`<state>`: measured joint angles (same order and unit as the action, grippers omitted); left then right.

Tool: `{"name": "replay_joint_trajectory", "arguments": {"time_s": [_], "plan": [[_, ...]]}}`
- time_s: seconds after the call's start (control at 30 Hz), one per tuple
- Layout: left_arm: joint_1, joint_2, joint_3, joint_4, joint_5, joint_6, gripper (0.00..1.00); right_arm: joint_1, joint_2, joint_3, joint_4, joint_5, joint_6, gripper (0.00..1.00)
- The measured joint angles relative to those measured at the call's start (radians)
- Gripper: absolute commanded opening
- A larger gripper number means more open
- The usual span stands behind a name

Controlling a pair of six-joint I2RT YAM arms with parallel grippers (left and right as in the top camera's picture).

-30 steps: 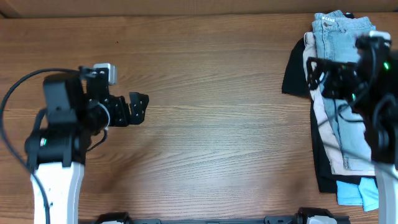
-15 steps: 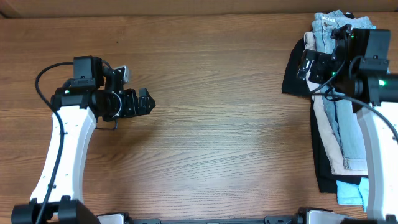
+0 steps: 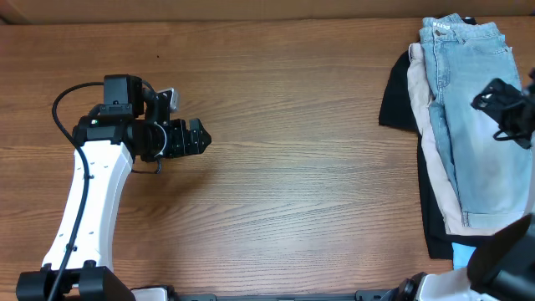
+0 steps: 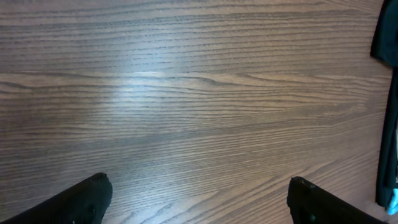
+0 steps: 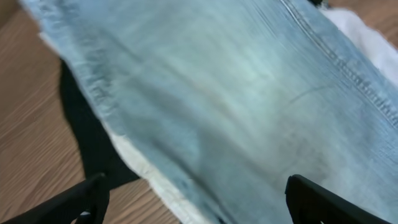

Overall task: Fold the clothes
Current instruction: 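Reach the right gripper to the denim shorts atop the stack and grasp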

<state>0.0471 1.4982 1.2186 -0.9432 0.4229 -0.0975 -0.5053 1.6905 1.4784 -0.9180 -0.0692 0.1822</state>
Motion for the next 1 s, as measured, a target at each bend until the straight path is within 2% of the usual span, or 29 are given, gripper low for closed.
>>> {"name": "replay_joint_trajectory", "arguments": {"time_s": [0.17, 0.43, 0.73, 0.9, 1.0], "plan": [[0.0, 0.0, 0.0, 0.001, -0.001, 0.0, 0.94, 0.012, 0.085, 0.0, -0.051, -0.02, -0.013, 0.83], [0.0, 0.0, 0.0, 0.008, -0.001, 0.0, 0.97, 0.116, 0.153, 0.0, -0.038, 0.043, -0.022, 0.82], [0.0, 0.0, 0.0, 0.058, -0.006, 0.0, 1.0, 0.161, 0.186, 0.0, 0.042, 0.063, -0.088, 0.8], [0.0, 0.0, 0.0, 0.08, -0.035, 0.0, 1.0, 0.174, 0.226, 0.0, 0.058, 0.074, -0.134, 0.74], [0.0, 0.0, 0.0, 0.082, -0.068, 0.001, 1.0, 0.173, 0.256, 0.0, 0.065, 0.09, -0.159, 0.62]]}}
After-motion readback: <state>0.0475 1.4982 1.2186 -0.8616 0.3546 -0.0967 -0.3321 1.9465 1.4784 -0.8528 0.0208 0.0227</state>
